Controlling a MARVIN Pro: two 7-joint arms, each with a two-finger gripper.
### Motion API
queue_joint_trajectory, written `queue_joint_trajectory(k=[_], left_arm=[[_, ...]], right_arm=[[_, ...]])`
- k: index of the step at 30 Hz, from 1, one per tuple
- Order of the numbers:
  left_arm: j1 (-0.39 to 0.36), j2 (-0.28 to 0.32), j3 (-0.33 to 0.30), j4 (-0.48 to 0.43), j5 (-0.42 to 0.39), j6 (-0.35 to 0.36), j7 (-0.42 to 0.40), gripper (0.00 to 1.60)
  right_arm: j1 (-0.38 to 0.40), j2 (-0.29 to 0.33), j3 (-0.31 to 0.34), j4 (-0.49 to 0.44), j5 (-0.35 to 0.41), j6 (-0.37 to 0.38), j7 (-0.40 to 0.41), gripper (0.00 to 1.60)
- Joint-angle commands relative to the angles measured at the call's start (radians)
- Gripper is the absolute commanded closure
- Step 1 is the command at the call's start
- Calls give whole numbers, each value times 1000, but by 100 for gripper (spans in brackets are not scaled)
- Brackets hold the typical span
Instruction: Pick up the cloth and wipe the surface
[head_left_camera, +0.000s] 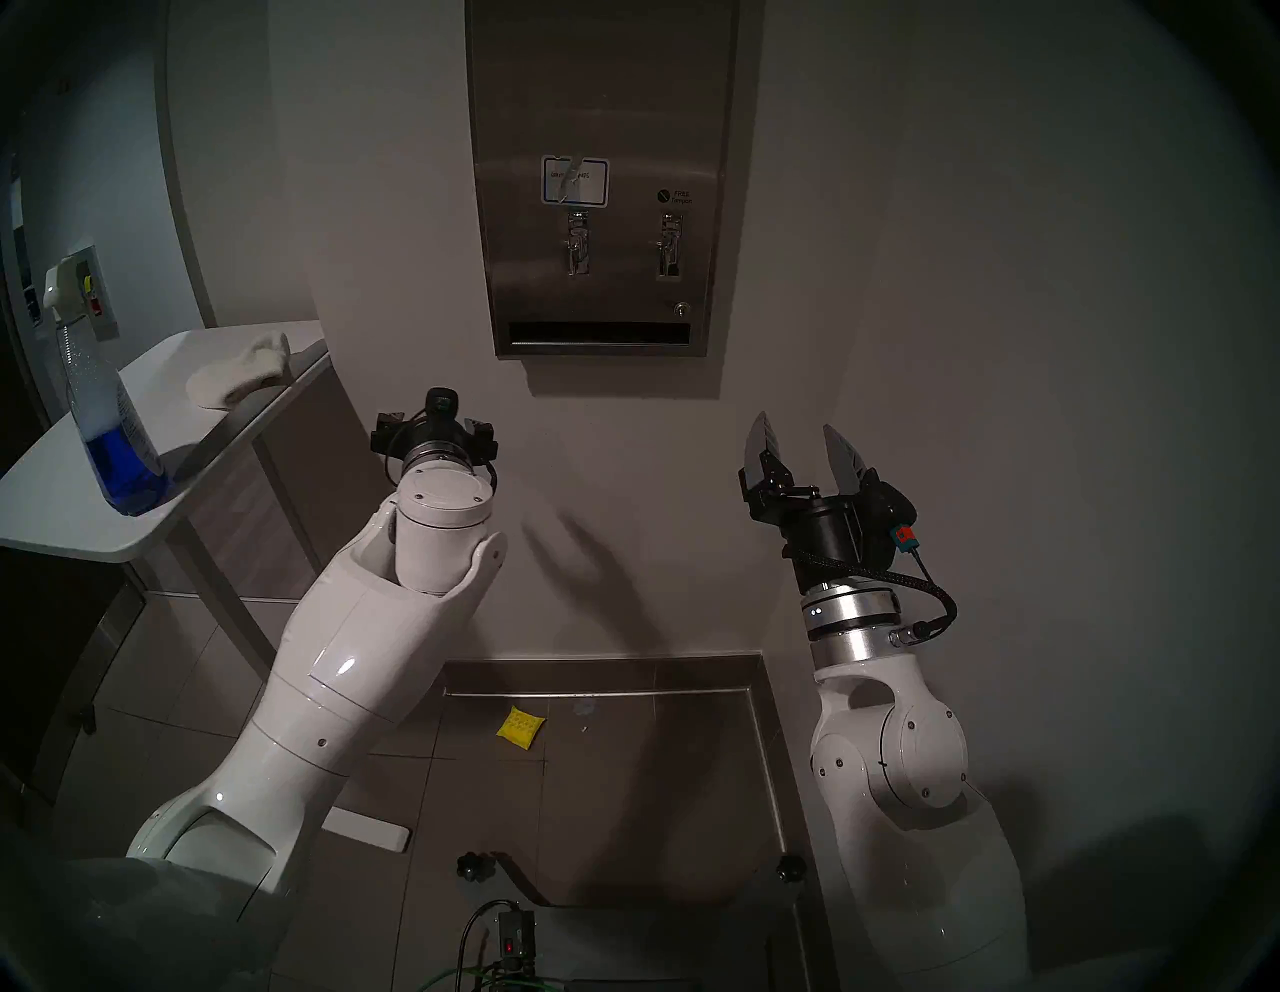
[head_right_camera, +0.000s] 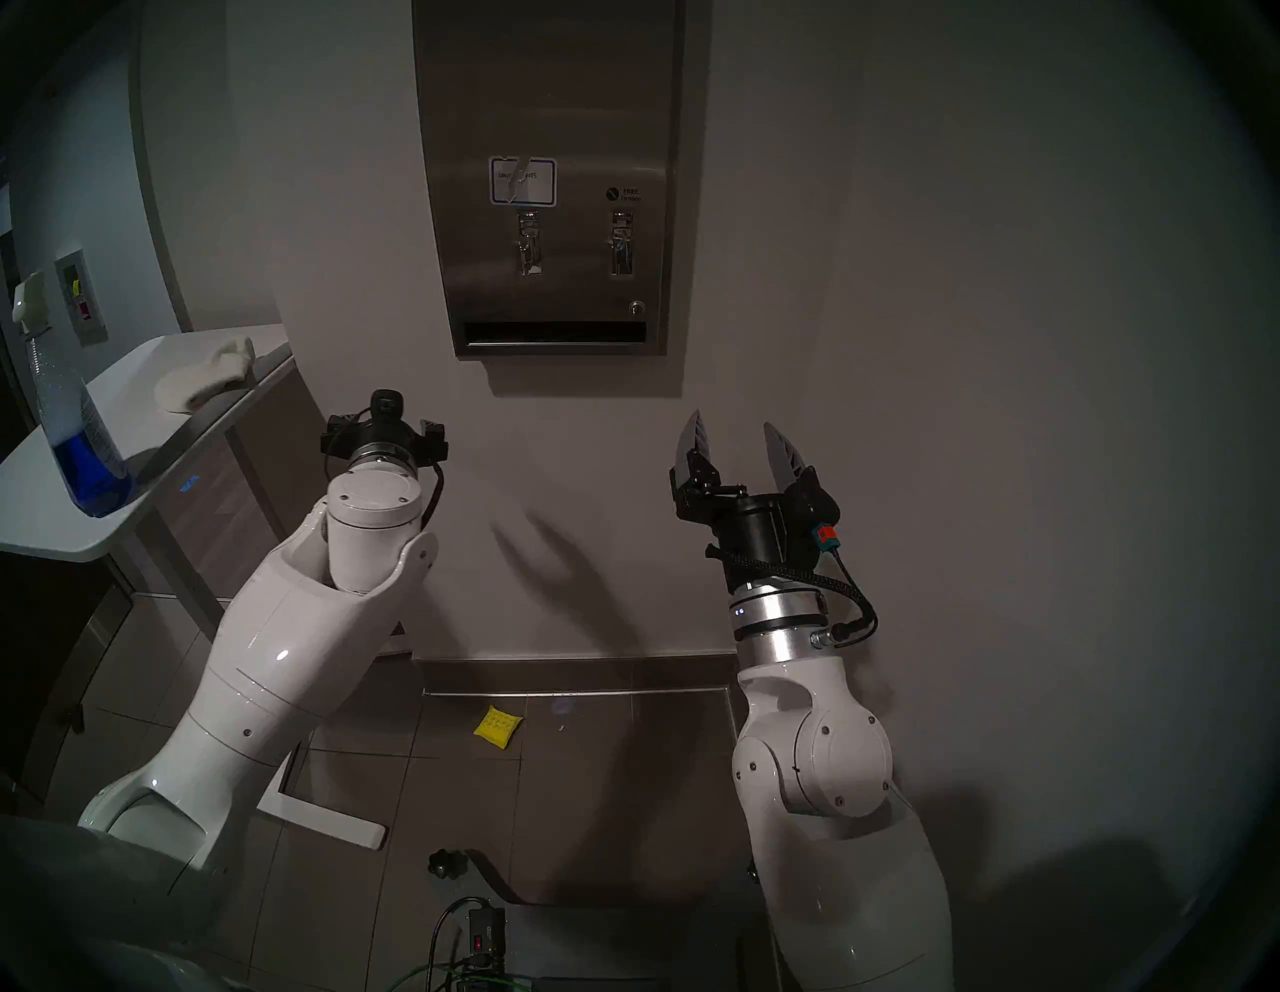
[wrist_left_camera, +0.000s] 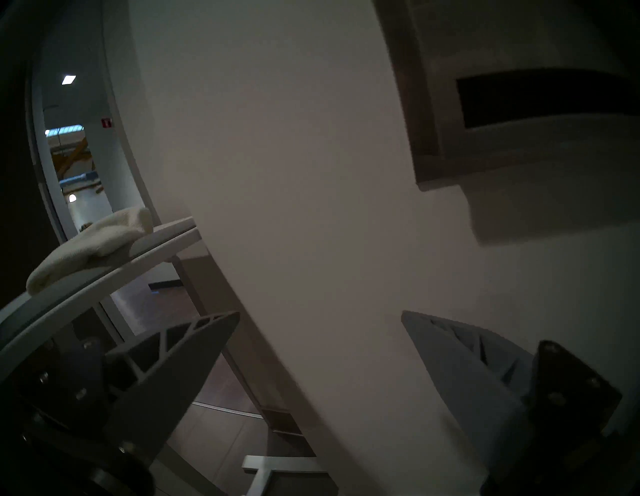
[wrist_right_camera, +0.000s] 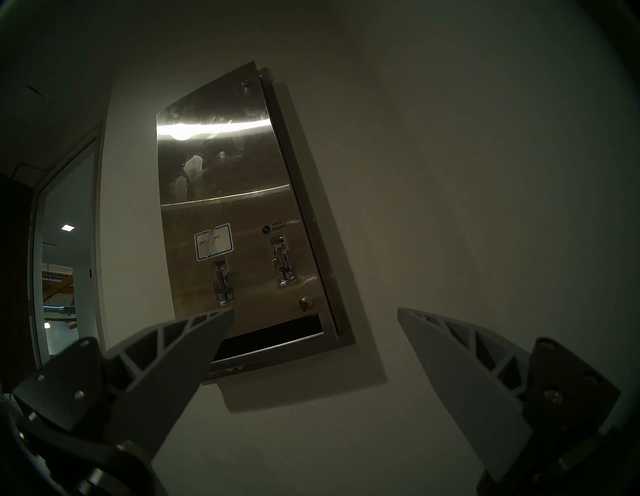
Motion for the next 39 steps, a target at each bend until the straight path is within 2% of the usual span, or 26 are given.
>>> queue_joint_trajectory(k=[1, 2, 3, 11, 14, 15, 16, 17, 19, 28, 32, 33, 39], left_arm=[[76, -3, -76, -111, -95, -44, -48, 0], [100, -4, -83, -141, -118, -45, -61, 0], [114, -8, -80, -128, -132, -43, -70, 0], [247, -3, -86, -226, -286, -43, -191, 0], [288, 18, -100, -252, -332, -54, -235, 0], [325, 31, -115, -273, -343, -64, -254, 0], [315, 41, -116, -269, -355, -68, -264, 0], [360, 56, -133, -293, -360, -82, -284, 0], [376, 85, -141, -299, -371, -100, -314, 0], [513, 157, -175, -330, -336, -230, -443, 0], [566, 164, -201, -346, -305, -301, -512, 0], [569, 160, -209, -347, -298, -298, -525, 0], [591, 138, -259, -326, -259, -385, -613, 0]], right_arm=[[18, -3, -1, -33, -1, -9, 4, 0], [18, -4, -1, -33, -1, -9, 5, 0], [19, -4, -1, -34, -1, -9, 5, 0], [19, -7, 1, -37, -2, -10, 9, 0], [19, -8, 1, -41, -2, -11, 10, 0], [19, -9, 1, -43, -2, -11, 11, 0], [19, -9, 1, -44, -2, -11, 12, 0], [19, -9, 2, -46, -3, -11, 12, 0], [18, -10, 2, -50, -3, -11, 13, 0], [13, -12, 3, -63, -5, -9, 15, 0], [10, -13, 4, -68, -7, -6, 15, 0], [10, -14, 4, -69, -7, -6, 15, 0], [7, -15, 5, -74, -9, -2, 15, 0]])
